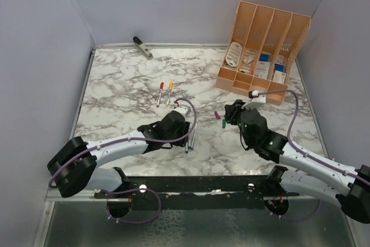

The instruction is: Insert the pens into the pen caps

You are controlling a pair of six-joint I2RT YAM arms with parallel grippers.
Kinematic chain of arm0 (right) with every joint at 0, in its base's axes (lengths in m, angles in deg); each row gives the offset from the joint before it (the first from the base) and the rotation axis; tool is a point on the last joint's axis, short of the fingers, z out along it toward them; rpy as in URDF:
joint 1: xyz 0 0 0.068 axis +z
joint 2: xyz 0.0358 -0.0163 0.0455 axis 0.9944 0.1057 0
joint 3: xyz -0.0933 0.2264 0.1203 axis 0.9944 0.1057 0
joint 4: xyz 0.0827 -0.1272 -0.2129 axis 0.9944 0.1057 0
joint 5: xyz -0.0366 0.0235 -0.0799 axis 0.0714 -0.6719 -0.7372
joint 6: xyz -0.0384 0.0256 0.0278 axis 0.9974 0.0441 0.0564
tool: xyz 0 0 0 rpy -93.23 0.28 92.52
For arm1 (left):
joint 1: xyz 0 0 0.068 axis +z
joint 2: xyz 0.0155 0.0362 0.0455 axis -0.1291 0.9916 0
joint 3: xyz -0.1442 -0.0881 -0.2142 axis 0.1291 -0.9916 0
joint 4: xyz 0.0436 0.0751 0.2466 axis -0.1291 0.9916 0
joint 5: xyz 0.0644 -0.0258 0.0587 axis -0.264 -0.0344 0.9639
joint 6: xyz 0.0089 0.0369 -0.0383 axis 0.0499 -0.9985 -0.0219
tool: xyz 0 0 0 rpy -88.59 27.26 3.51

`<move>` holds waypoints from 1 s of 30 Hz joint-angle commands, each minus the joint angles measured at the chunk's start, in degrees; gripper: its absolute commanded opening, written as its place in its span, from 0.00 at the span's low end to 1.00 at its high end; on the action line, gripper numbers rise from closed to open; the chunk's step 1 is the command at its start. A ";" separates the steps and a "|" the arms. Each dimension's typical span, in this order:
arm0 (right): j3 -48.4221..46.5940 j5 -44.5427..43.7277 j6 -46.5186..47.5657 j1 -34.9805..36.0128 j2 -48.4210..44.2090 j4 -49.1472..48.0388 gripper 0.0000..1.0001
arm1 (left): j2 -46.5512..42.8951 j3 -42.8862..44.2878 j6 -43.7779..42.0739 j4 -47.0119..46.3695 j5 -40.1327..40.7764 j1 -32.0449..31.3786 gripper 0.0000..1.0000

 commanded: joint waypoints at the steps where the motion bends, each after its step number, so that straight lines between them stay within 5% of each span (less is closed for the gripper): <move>1: 0.68 -3.35 -1.68 -0.17 0.59 1.46 0.33 | 1.30 -0.37 1.70 -0.64 4.14 -1.47 0.43; 30: 1.71 -1.89 -3.46 -0.17 0.45 0.67 0.33 | 9.67 1.01 1.87 -2.94 6.18 -2.88 0.43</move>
